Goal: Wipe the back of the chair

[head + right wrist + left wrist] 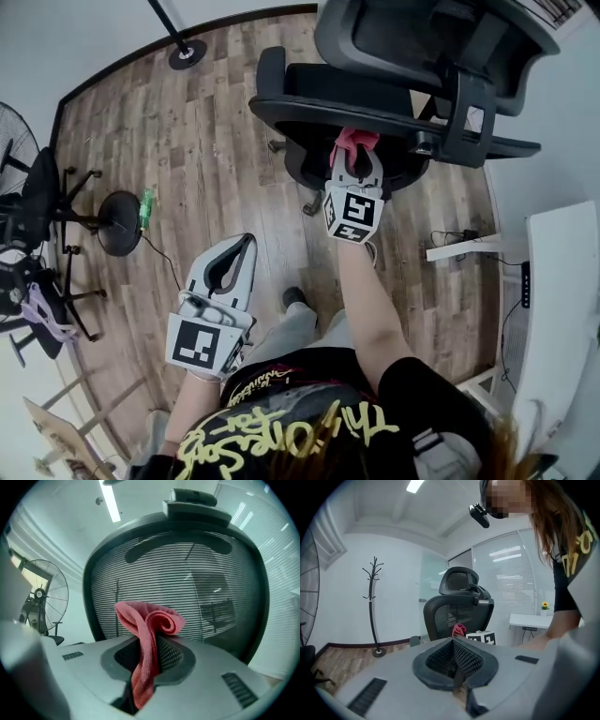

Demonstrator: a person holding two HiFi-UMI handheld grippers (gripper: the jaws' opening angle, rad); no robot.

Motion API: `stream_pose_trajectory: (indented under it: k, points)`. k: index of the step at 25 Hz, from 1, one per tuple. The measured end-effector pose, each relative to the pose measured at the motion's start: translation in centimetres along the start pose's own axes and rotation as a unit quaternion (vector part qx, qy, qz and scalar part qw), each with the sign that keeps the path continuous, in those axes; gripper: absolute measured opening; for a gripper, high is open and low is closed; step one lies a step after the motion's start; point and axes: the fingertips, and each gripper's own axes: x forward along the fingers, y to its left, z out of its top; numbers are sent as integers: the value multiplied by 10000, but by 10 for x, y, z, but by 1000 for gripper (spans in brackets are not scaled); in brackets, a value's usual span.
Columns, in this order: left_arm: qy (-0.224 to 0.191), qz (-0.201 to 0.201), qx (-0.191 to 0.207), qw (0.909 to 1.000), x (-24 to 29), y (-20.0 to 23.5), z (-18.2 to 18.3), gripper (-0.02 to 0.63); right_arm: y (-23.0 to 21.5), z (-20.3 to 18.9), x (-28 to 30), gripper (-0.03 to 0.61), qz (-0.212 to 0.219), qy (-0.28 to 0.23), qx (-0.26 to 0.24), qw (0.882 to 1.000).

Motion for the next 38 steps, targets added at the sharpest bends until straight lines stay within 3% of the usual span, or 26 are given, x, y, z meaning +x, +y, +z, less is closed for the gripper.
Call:
stream_pose_trajectory:
  k: [10,17,23,27,32,38]
  points:
    - [16,169,24,9999,-7,29,-9,-6,55,-7,8,63,426,82,-73,9990]
    - [23,179,92,9998,-6,19,-6,-6,81,-11,9,63,980,216,-169,9948]
    - [132,116,191,9997,7,-6,-4,-6,72,1,-6,63,1357,62,-303,9903]
    - [134,-33,229,9996,25,-39,-3,-6,14,10,-39,63,1171,-85,-335,9925]
    - [112,-162,188,9996,56,-76,1,-6,-102,18,-78,63,326,-138,-205,9992]
    - [39,-287,177,9994,89,-120,6,-6,-219,10,-87,63,-440,22,-222,9988]
